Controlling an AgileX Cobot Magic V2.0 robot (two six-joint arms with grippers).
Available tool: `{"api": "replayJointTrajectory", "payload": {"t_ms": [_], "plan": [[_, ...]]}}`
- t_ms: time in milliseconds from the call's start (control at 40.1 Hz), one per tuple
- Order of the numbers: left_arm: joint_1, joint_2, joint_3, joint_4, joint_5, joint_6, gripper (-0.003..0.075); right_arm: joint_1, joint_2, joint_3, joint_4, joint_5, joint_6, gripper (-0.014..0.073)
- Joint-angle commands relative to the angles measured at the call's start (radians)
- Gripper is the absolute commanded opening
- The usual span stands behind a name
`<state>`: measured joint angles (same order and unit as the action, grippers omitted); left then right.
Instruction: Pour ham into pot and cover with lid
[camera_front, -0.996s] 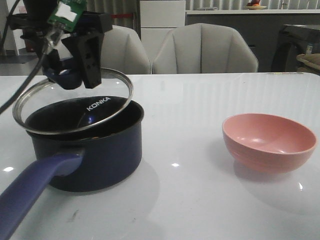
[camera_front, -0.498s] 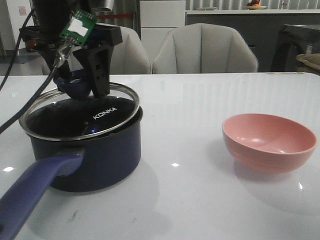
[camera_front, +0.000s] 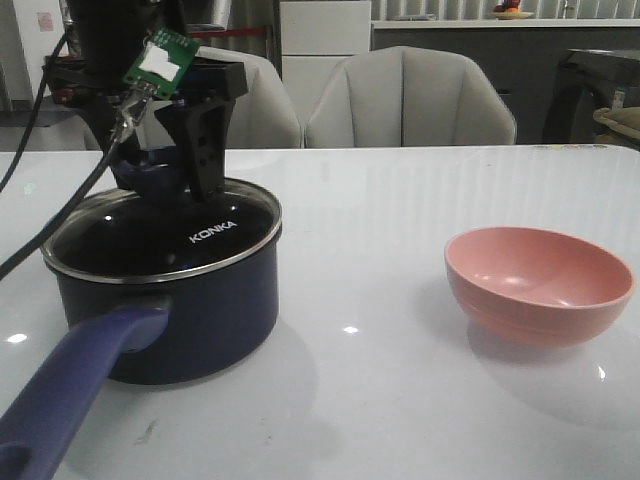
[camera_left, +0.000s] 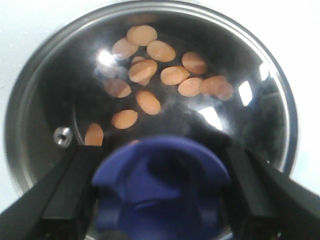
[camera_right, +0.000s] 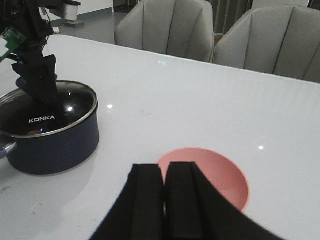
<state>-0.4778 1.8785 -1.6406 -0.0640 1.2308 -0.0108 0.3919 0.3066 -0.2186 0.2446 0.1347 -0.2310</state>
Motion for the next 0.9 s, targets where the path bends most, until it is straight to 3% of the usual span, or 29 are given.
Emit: {"api": "replayJointTrajectory", "payload": {"t_ms": [0, 448, 648, 872], "plan": [[-0.007, -0.045, -0.032, -0.009, 0.057, -0.001, 0.0587, 0.003, 0.001, -0.028, 0.005, -0.08, -0.007, 0.0161], [-0.007, -0.142, -0.122, 0.064, 0.057, -0.001, 0.0595, 0.003, 0.001, -0.028, 0.005, -0.08, -0.007, 0.0161], [0.017, -0.294, -0.007, 0.075, 0.048, -0.001, 0.0595, 0.003, 0.001, -0.028, 0.005, -0.08, -0.007, 0.0161], [0.088, -0.552, 0.259, 0.076, -0.132, -0.001, 0.0595, 0.003, 0.001, -0.028, 0.005, -0.079, -0.007, 0.0161]]}}
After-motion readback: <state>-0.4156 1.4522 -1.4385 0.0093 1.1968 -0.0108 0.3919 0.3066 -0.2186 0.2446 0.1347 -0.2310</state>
